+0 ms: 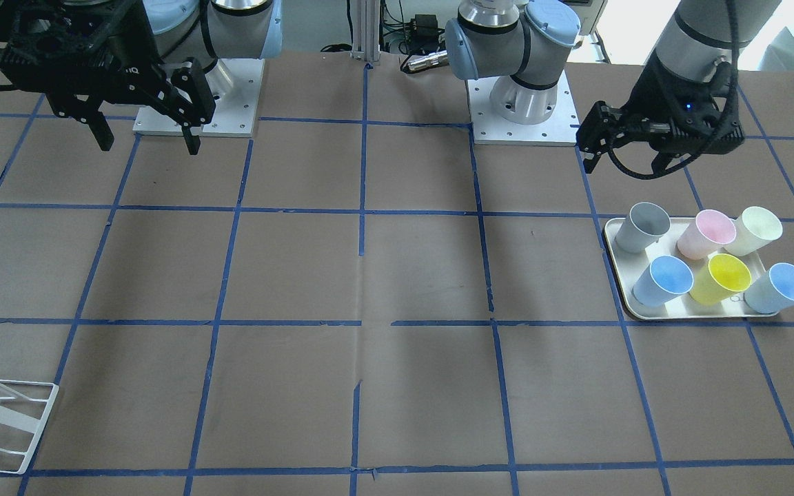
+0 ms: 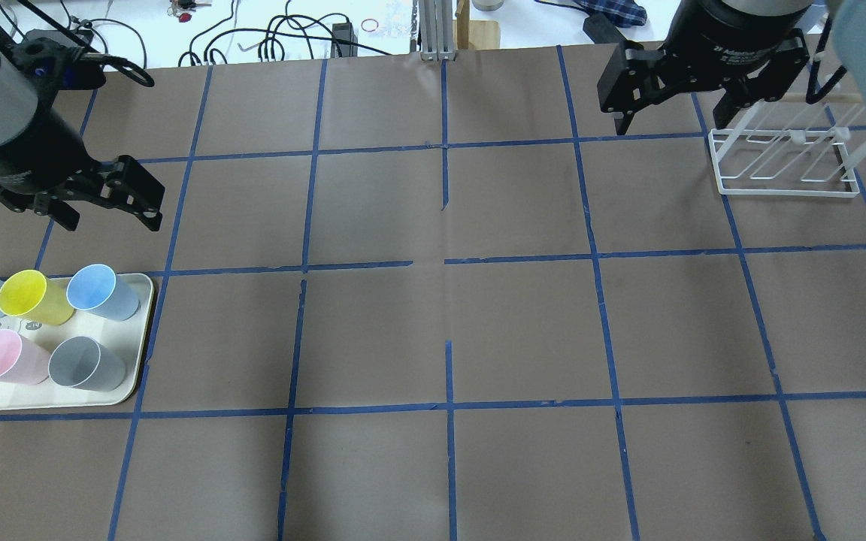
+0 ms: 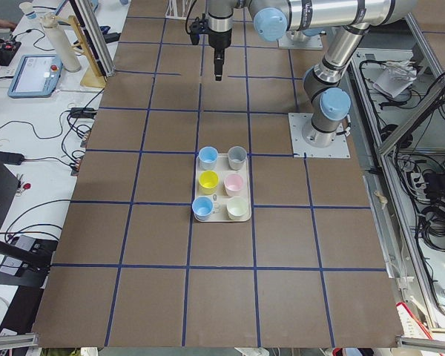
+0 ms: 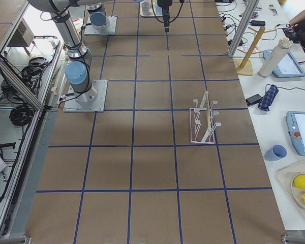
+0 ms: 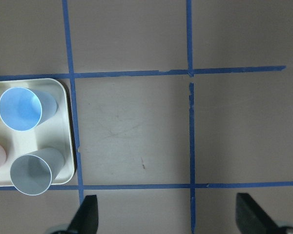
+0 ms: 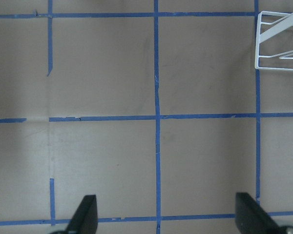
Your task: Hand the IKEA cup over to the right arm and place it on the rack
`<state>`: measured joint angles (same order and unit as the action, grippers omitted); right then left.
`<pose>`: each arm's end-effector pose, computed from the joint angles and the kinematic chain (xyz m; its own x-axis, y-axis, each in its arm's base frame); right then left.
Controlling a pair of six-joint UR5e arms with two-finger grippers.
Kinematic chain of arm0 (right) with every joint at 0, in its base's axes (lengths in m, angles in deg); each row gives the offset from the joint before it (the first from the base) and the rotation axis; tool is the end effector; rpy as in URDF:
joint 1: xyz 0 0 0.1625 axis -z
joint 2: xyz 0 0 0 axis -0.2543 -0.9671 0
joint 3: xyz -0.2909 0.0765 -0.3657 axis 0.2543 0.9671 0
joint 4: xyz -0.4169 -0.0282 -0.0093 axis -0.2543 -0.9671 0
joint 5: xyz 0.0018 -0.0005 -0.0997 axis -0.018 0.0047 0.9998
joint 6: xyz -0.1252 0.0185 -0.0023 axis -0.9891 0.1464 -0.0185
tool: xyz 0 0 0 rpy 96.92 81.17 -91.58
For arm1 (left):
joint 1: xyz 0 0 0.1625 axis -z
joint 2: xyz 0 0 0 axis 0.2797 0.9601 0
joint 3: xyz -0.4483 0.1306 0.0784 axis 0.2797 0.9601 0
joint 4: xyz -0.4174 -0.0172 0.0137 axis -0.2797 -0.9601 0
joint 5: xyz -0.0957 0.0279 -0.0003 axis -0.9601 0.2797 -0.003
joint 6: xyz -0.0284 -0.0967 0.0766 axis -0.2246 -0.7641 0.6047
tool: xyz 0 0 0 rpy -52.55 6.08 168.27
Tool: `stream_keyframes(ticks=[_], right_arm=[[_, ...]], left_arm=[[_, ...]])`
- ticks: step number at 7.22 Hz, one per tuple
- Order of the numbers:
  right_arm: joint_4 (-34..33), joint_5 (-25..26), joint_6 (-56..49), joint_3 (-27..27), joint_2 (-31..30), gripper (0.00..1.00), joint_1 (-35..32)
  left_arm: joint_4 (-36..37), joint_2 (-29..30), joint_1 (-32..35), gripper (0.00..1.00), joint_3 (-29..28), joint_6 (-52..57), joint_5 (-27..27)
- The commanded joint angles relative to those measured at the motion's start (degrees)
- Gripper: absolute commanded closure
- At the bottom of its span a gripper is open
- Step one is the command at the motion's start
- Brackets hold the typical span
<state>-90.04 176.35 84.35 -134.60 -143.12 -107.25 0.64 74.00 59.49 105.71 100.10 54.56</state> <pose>0.1487 -0.4812 0.5726 -0.9991 0.0141 0.0391 0.0088 0.9911 -0.1326 -0.0157 -0.4629 0.4967 -0.9978 0.0564 -0.0354 0.0567 0.9983 -0.0090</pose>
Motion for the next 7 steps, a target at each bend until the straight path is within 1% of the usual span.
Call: stream_keyframes(ticks=[1,2,3,4,5,6,7], right_arm=[[0.8,0.6,-5.3,-0.1,-0.3,0.00,4.0],[0.8,0.8,-14.0,-0.1,-0.3,0.00,8.6],[1.1,0.1,-21.4,-0.6,-0.3,0.00,14.7],[1.3,-2.5,-27.7,-0.8,-0.2,0.00,20.1],[1.6,-6.7,-33.2,-1.1,0.0,0.00,24.9],[1.8,-10.5,-36.2,-2.0,0.2,0.00,28.1],[6.5,-15.3,-36.9,-3.5,0.2,0.00,30.4]], left_arm=[[3.4,2.8,-8.1,0.00,0.2,15.6,0.1],[5.7,4.6,-11.6,0.00,0.2,22.0,-0.1],[6.8,6.7,-14.4,0.00,0.2,27.2,-0.2],[8.6,9.0,-16.7,0.00,0.3,31.3,0.0],[9.9,11.1,-18.1,0.06,0.8,32.9,-0.1],[14.7,12.6,-19.2,0.07,2.8,34.1,-0.1],[21.5,14.4,-20.3,0.08,5.7,37.5,0.0]])
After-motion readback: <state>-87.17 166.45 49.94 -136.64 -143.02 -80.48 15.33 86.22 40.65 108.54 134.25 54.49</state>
